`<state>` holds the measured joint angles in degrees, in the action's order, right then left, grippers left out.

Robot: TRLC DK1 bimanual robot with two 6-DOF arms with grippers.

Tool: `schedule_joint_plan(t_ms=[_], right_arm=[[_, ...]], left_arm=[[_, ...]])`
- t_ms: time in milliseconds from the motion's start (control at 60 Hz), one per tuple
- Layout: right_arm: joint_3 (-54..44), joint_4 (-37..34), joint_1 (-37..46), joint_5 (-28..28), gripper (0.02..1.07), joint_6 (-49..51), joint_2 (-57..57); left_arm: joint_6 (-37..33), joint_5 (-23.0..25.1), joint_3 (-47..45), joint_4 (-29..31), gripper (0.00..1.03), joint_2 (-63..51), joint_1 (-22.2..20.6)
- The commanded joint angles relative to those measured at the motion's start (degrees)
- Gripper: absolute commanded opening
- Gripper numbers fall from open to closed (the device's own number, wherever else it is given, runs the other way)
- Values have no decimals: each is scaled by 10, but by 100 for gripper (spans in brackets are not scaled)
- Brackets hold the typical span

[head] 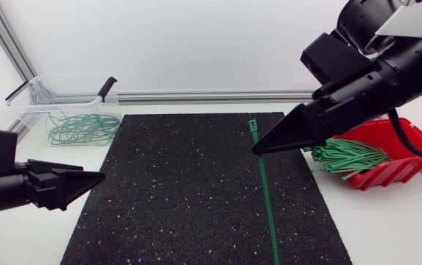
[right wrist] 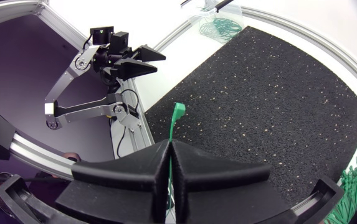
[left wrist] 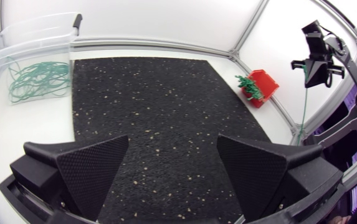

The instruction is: Take a green cable tie from the red box, thread the tail through the head to close it, then place it in the transparent bin on the left.

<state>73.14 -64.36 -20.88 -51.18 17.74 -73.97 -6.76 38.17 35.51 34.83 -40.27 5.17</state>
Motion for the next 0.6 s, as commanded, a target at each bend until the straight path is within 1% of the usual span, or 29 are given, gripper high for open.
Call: schedule_joint_plan(t_ms=[0, 100, 183, 250, 300, 383, 467, 533, 583], right_arm=[[-21, -5, 10, -23, 8, -11, -16], [-42, 13, 12, -40, 8, -13, -21], [-53, 27, 13, -45, 8, -14, -27], [-58, 38, 12, -52, 8, -17, -30], [-60, 43, 9, -58, 8, -24, -31], [-63, 59, 1, -62, 8, -33, -29], [-70, 78, -9, -65, 8, -43, -28], [-76, 89, -11, -81, 8, -45, -27], [-79, 100, -14, -85, 8, -46, -26]], left_arm=[[-15, 38, 26, 12, 99, -22, -2], [-15, 75, 41, 15, 99, -53, -17], [-13, 88, 54, 14, 99, -79, -25], [-16, 118, 65, 13, 99, -104, -36], [-16, 122, 77, 18, 99, -121, -44], [-18, 132, 91, 28, 99, -143, -72], [-18, 181, 94, 25, 99, -145, -86], [-17, 223, 97, 20, 99, -145, -97], [-11, 231, 98, 9, 99, -148, -113]])
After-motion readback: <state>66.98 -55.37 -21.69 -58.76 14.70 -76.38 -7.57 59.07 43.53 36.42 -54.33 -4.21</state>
